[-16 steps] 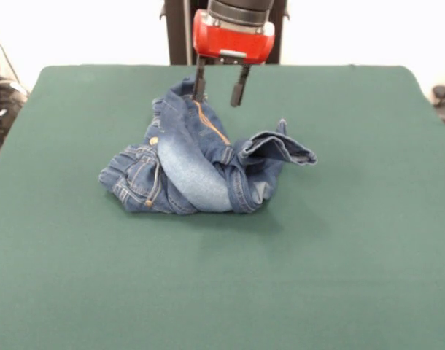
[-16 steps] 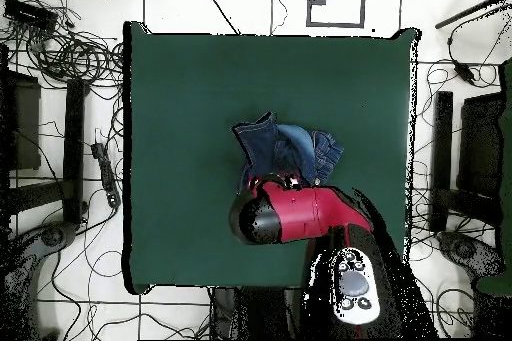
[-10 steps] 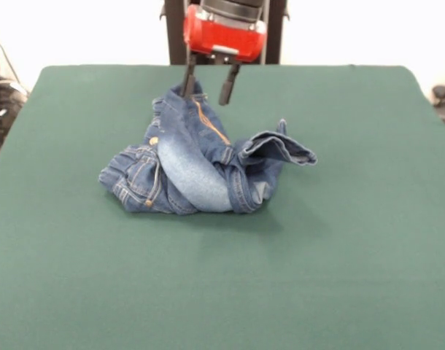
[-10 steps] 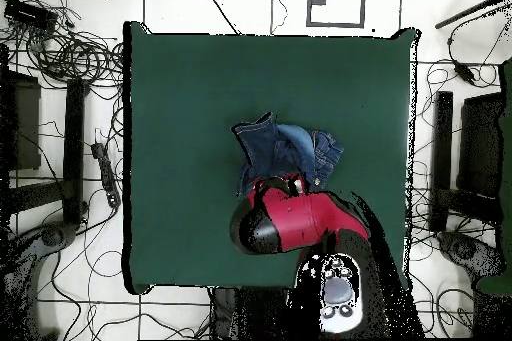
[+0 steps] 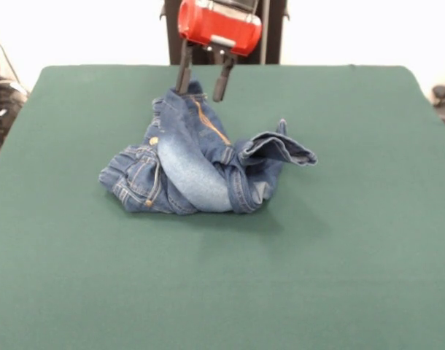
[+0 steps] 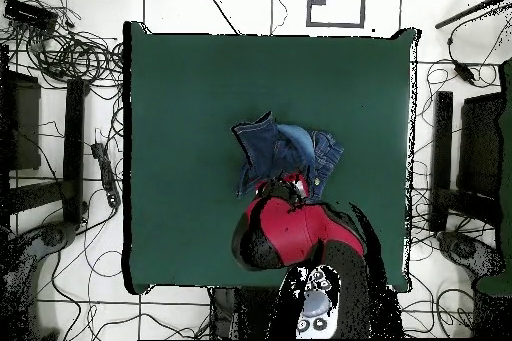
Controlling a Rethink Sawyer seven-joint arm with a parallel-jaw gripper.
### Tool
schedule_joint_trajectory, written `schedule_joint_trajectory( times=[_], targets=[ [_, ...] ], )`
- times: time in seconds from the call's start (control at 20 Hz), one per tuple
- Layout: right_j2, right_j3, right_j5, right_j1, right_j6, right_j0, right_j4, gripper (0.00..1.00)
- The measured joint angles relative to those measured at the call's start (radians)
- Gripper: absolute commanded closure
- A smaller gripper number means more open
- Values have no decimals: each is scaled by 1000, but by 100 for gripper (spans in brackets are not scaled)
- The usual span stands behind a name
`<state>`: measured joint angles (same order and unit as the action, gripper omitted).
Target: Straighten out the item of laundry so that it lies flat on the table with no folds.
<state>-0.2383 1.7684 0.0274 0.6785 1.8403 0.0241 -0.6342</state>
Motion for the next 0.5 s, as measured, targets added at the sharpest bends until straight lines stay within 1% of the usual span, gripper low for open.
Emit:
schedule_joint_trajectory(
  times=[0.5],
  targets=[
    [-48, -2, -1, -3, 0, -3, 0, 0]
  ],
)
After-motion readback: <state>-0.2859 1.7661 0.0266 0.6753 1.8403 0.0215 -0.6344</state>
